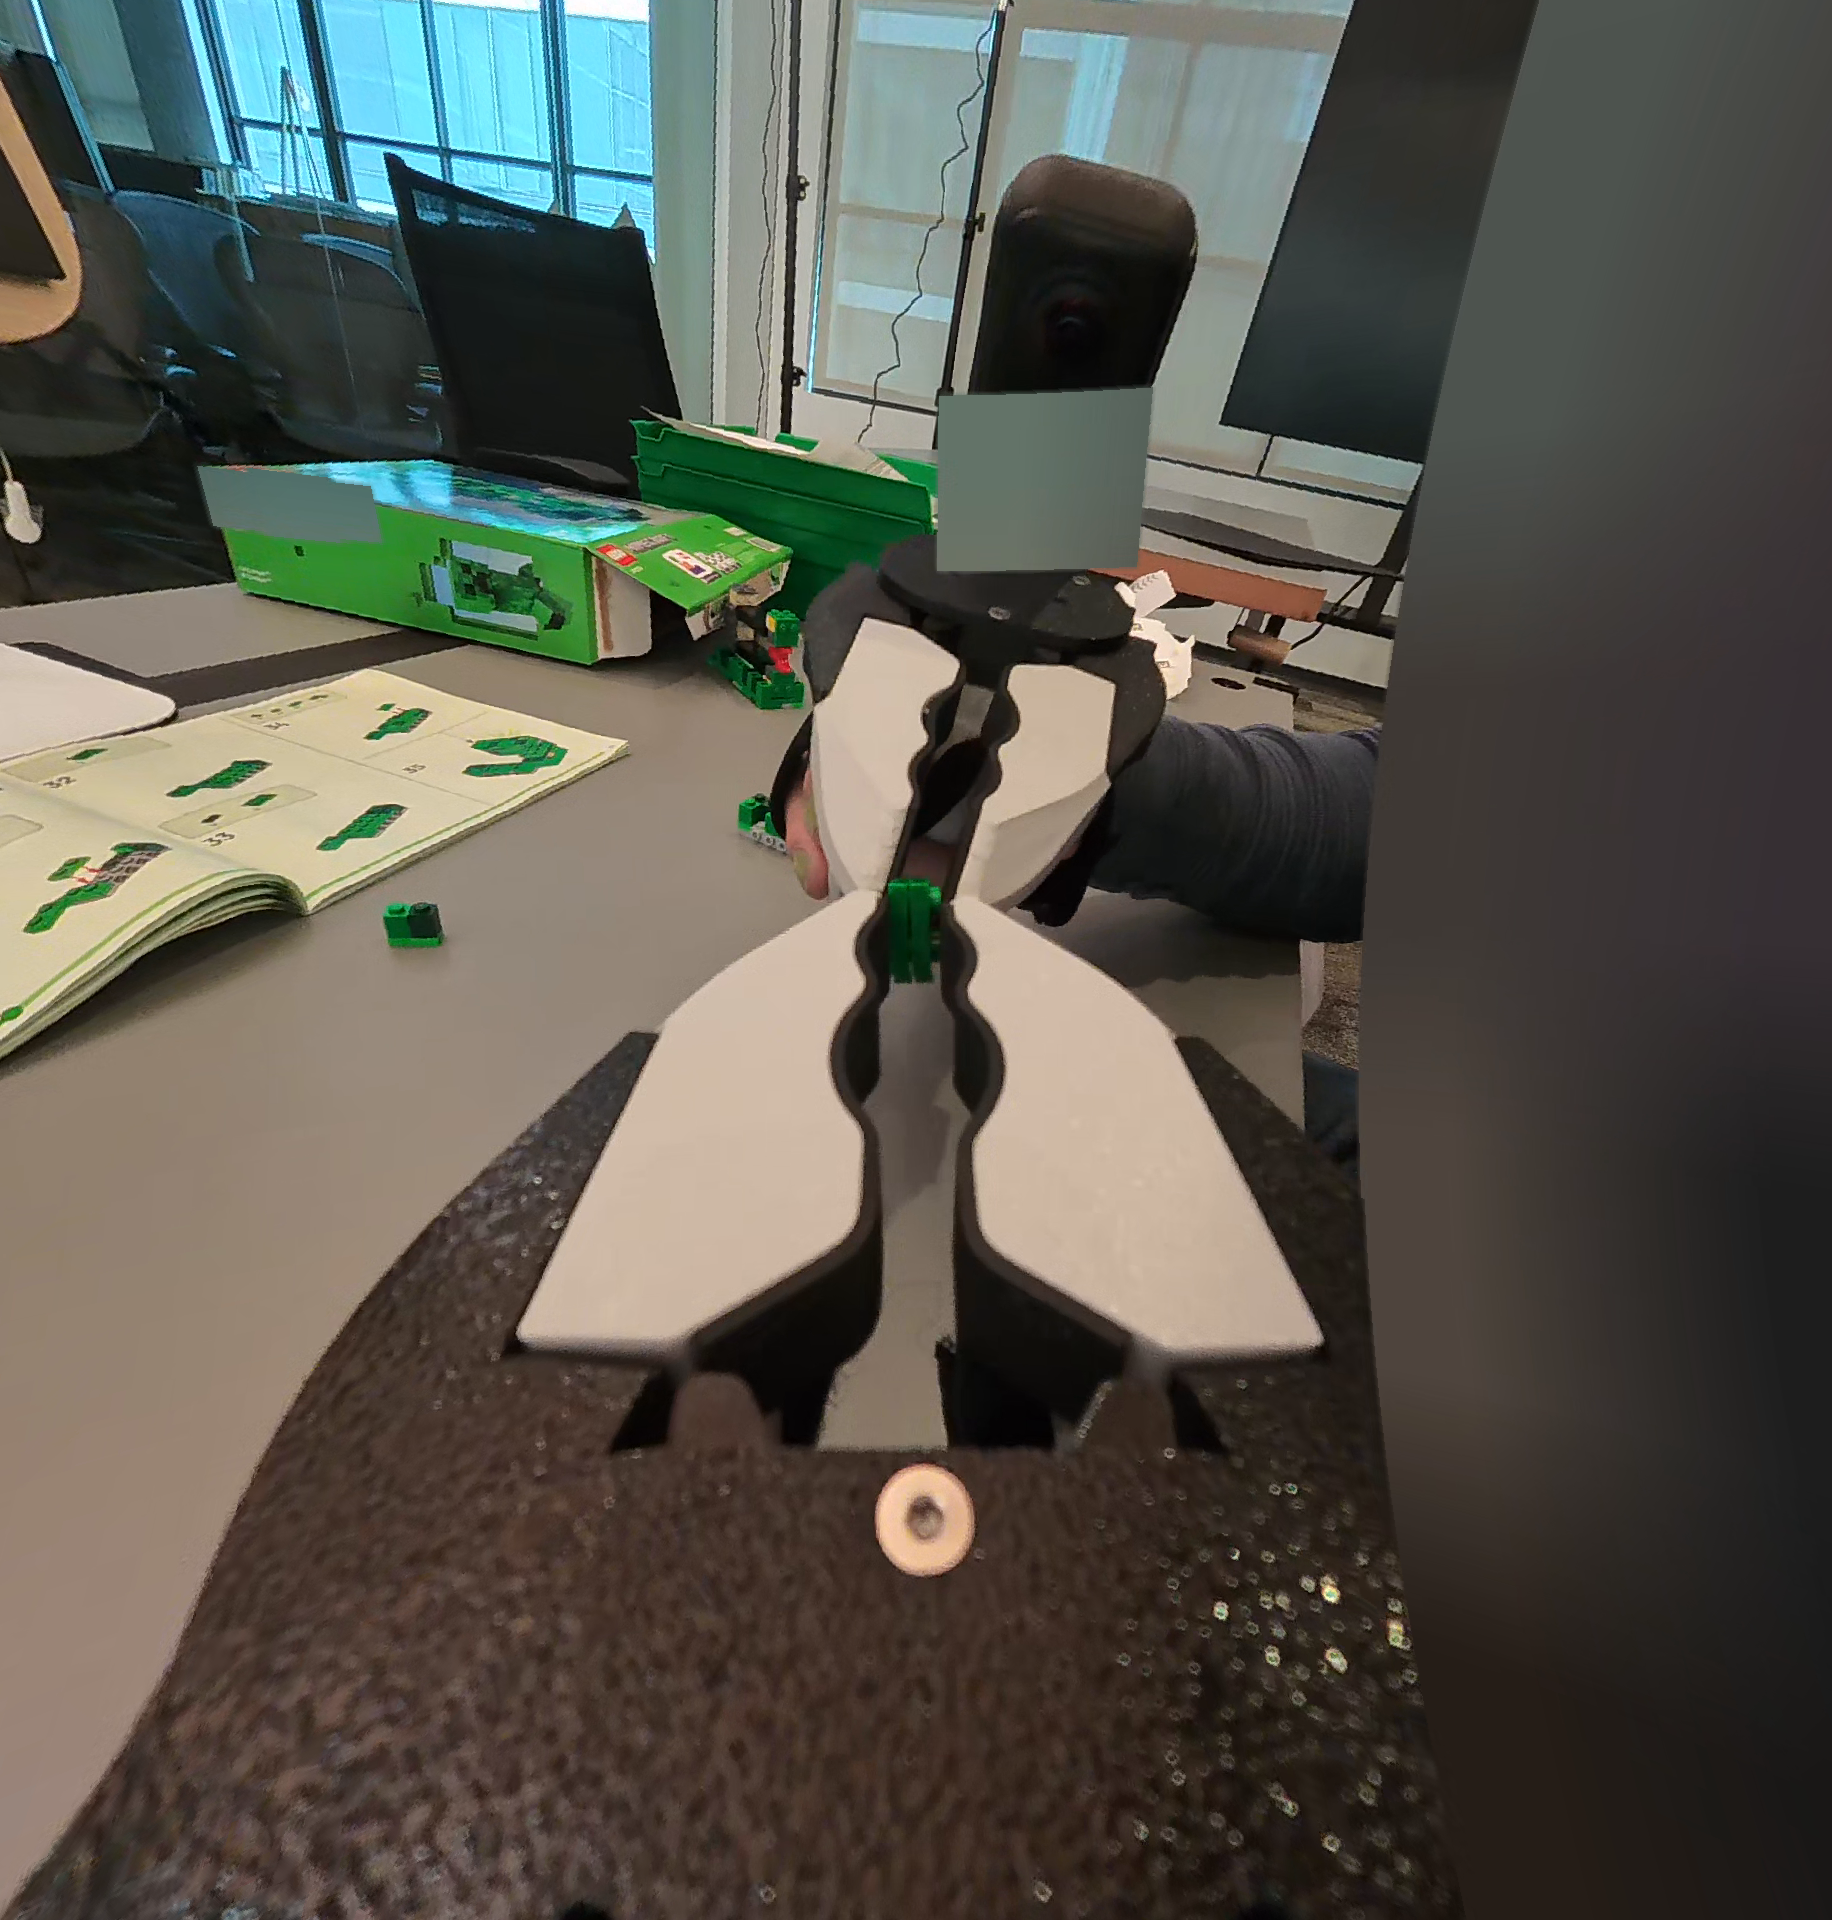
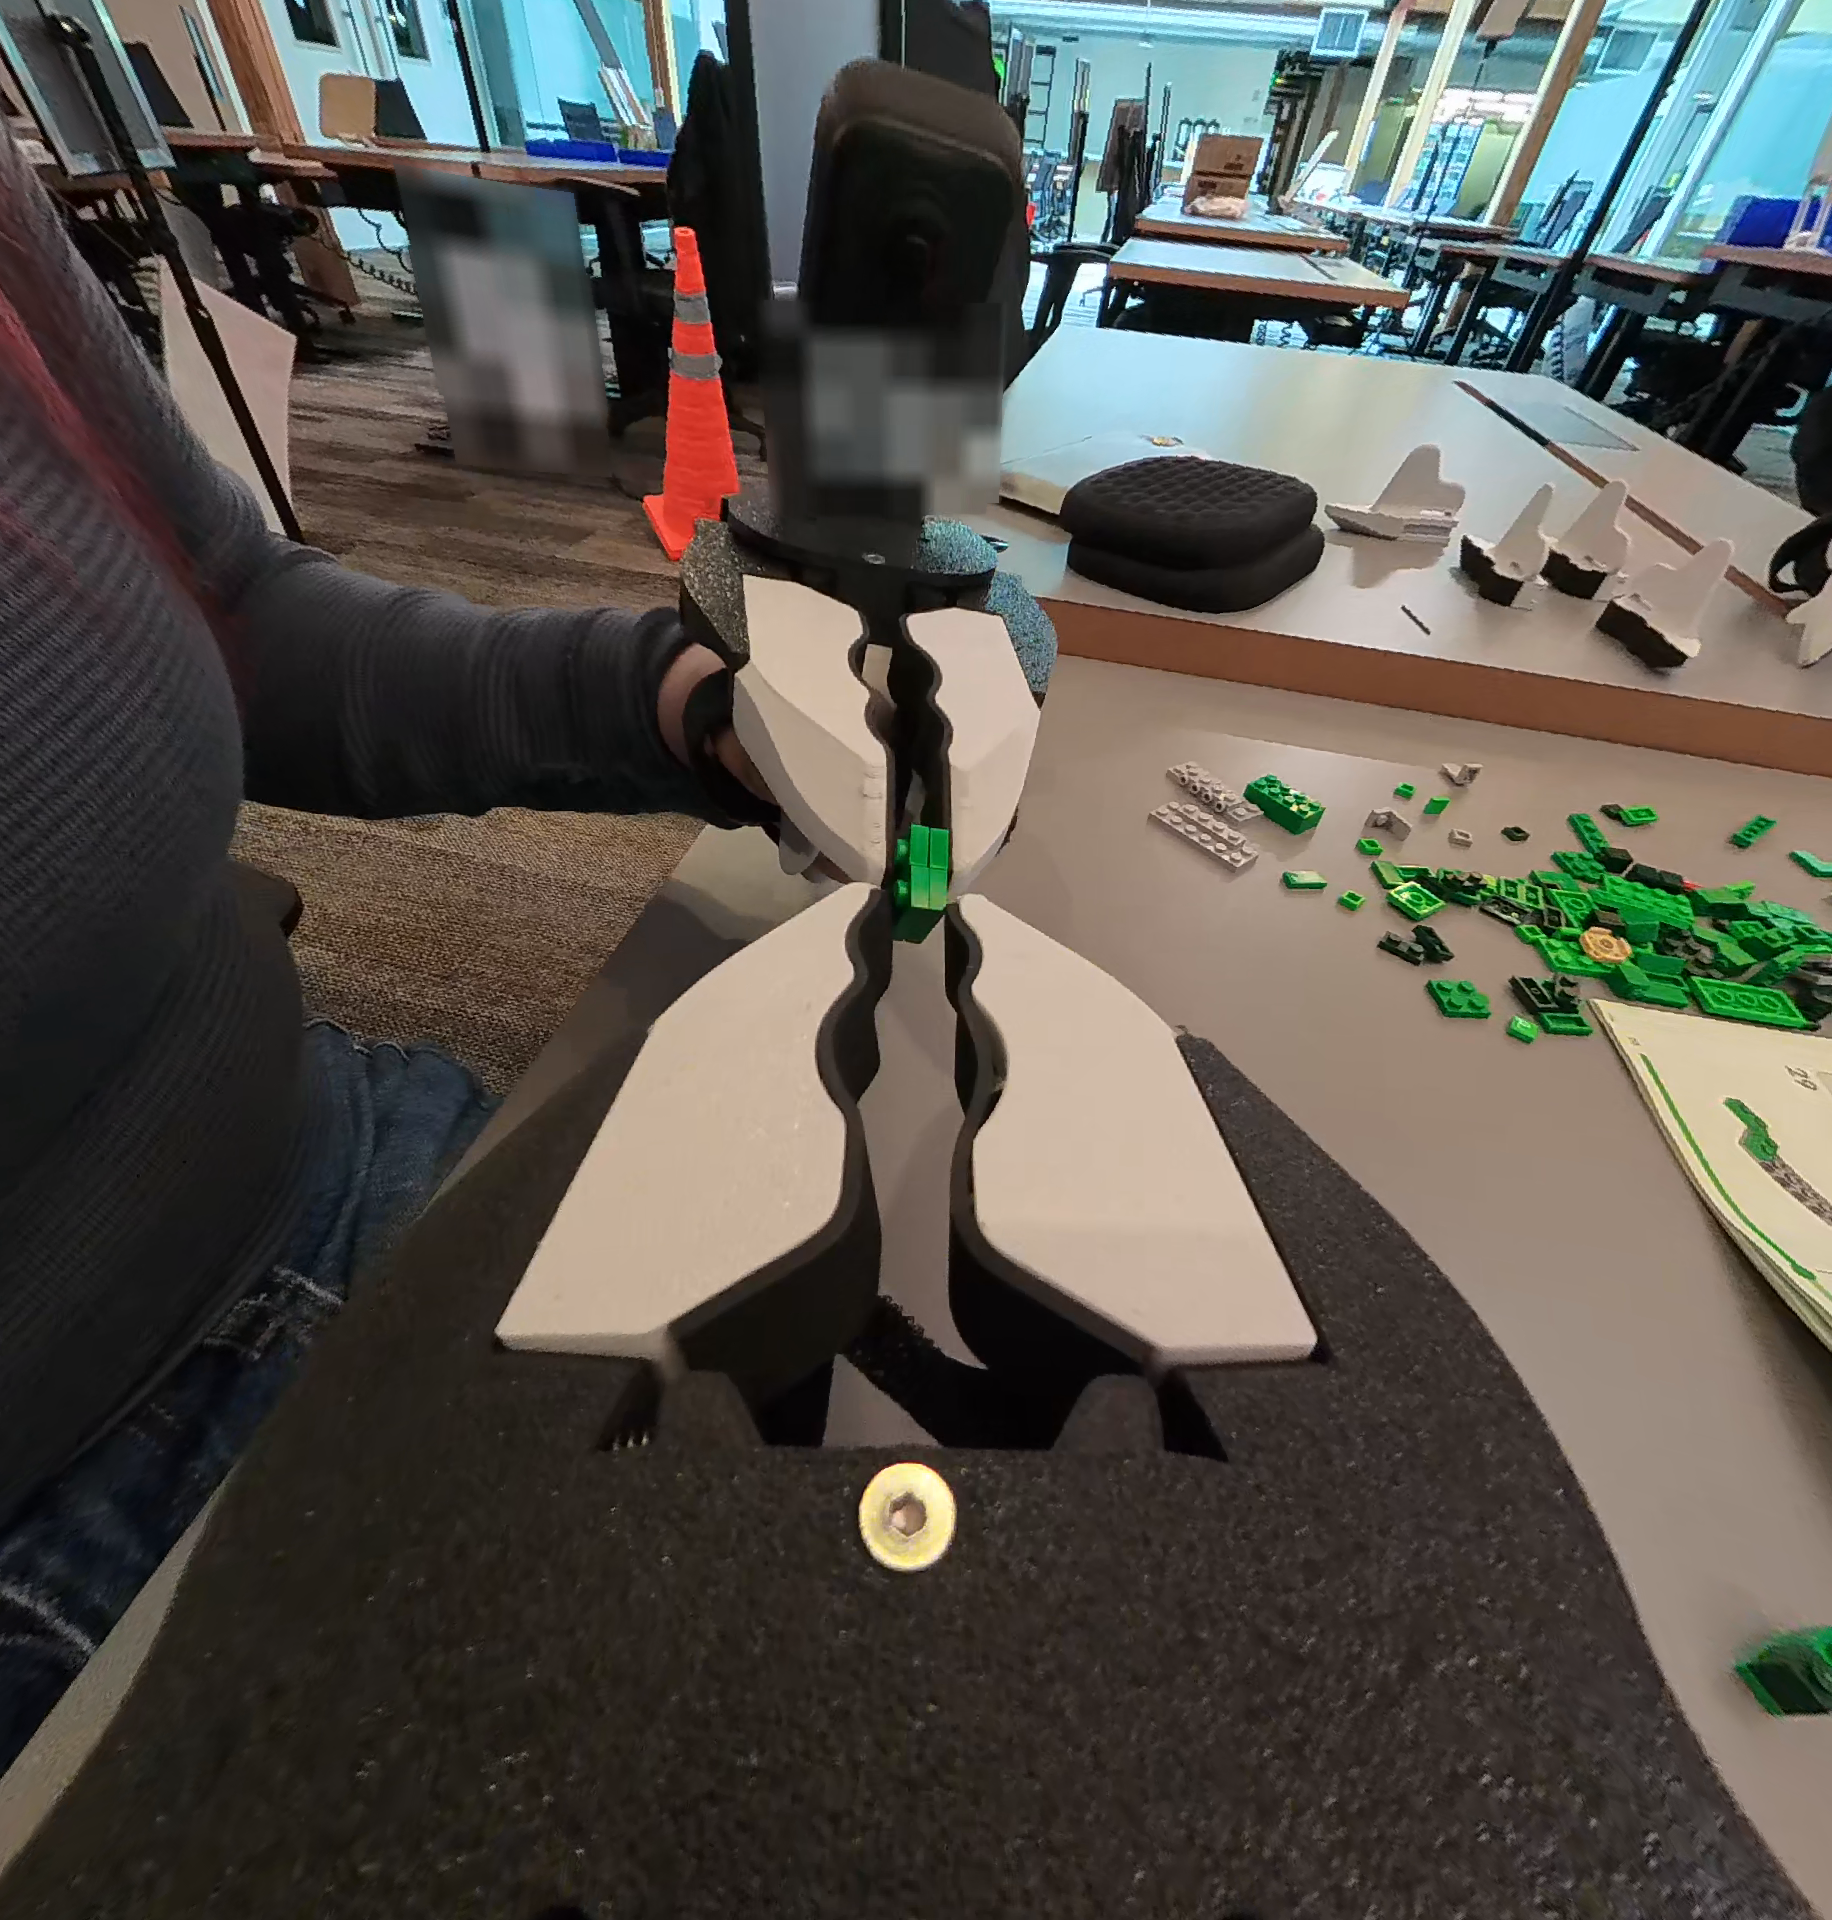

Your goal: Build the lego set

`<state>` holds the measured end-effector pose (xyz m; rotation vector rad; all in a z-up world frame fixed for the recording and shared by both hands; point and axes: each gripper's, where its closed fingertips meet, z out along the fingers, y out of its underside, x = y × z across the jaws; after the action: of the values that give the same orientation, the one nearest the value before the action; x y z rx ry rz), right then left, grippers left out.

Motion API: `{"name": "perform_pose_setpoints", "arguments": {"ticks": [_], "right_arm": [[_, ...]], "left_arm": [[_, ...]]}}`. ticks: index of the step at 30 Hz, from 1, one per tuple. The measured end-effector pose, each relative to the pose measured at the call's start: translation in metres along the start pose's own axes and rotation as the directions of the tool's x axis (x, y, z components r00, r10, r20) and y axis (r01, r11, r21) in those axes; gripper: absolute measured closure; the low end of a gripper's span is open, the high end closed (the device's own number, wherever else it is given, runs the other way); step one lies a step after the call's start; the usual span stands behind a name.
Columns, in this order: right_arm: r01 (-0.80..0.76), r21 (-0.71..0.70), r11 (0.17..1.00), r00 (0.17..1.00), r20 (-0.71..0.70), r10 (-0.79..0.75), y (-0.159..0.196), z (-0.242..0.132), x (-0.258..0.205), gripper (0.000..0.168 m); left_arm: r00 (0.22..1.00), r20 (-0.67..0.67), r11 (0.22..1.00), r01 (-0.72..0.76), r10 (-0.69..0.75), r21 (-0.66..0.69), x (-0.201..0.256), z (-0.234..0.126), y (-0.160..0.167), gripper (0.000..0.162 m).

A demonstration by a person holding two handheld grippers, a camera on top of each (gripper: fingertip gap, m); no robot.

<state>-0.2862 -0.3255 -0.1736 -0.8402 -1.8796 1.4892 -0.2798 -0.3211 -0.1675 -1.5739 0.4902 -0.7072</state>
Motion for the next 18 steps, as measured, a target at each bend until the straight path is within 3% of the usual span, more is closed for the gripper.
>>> {"name": "perform_pose_setpoints", "arguments": {"ticks": [13, 18], "right_arm": [[-0.007, -0.016, 1.0, 1.0, 0.021, 0.007, 0.0002, -0.0017, -0.0029, 0.16], [-0.034, 0.027, 0.999, 0.999, -0.011, 0.034, -0.0036, -0.0026, 0.0029, 0.16]], "left_arm": [[0.999, -0.027, 1.0, 0.022, -0.022, 0.001, 0.0029, 0.0039, -0.0026, 0.153], [1.0, 0.02, 1.0, -0.017, 0.016, 0.023, -0.0018, 0.0053, -0.008, 0.154]]}}
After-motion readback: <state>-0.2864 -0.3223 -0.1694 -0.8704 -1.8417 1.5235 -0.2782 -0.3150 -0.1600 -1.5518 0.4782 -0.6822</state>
